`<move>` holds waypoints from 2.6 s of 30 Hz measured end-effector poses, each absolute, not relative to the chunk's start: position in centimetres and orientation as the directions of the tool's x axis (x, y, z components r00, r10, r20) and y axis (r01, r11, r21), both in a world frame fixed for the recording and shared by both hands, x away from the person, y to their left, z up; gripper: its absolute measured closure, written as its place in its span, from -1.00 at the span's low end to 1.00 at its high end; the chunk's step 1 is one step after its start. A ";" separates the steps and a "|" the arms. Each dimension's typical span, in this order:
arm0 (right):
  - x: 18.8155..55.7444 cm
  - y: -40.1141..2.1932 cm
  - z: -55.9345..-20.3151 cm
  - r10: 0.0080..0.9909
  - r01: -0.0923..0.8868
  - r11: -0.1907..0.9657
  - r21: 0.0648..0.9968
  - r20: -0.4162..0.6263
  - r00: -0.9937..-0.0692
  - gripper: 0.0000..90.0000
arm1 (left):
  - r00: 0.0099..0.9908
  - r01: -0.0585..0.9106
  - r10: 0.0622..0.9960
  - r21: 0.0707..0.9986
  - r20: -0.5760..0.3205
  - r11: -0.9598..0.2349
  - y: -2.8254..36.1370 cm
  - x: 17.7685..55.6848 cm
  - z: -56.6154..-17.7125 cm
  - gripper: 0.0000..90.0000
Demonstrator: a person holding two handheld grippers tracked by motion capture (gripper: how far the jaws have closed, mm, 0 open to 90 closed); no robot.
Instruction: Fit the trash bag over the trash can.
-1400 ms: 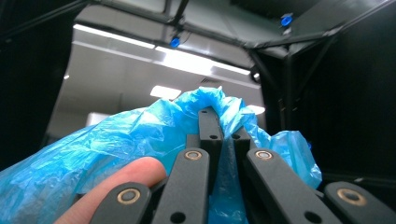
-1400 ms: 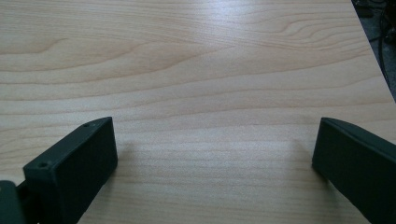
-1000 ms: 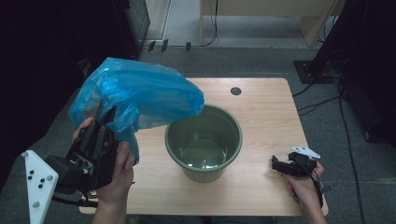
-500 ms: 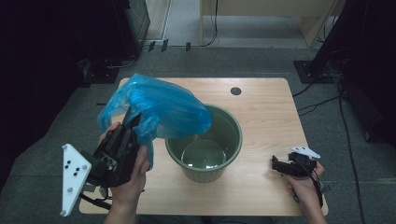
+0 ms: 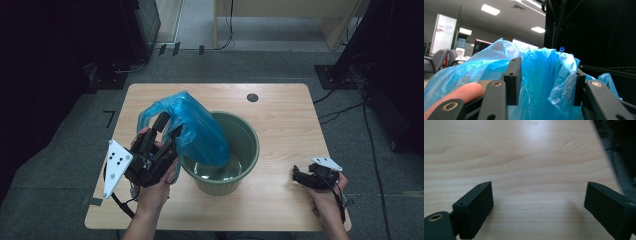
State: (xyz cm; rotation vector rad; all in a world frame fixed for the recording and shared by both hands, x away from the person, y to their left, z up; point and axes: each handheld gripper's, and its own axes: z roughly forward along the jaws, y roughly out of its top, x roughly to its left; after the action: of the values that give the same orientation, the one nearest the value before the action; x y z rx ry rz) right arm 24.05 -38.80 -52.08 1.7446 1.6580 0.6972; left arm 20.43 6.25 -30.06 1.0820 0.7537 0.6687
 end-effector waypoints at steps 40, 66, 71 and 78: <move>17.8 -19.8 -32.1 0.898 0.005 -0.032 0.999 0.031 -0.438 0.20 | 0.607 -0.036 0.756 0.942 -0.245 0.334 3.1 21.6 -31.4 0.99; 20.1 -18.1 -32.0 0.893 0.039 -0.009 0.999 0.025 -0.450 1.00 | 0.678 0.031 0.680 0.935 -0.279 0.353 4.2 21.6 -31.5 0.68; 20.3 -19.2 -31.9 0.911 0.031 -0.041 0.999 0.050 -0.409 1.00 | 0.688 0.019 0.680 0.942 -0.255 0.334 4.5 21.6 -31.5 0.03; 20.7 -19.7 -32.1 0.935 0.031 -0.047 0.998 0.055 -0.351 1.00 | 0.707 -0.008 0.672 0.948 -0.220 0.319 5.7 21.0 -31.0 -0.34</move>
State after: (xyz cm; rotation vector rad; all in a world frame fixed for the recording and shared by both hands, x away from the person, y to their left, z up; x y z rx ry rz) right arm 20.66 -19.74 -32.13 1.0728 1.4621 1.4995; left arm 20.98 5.75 -30.95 1.1753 0.6747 0.4948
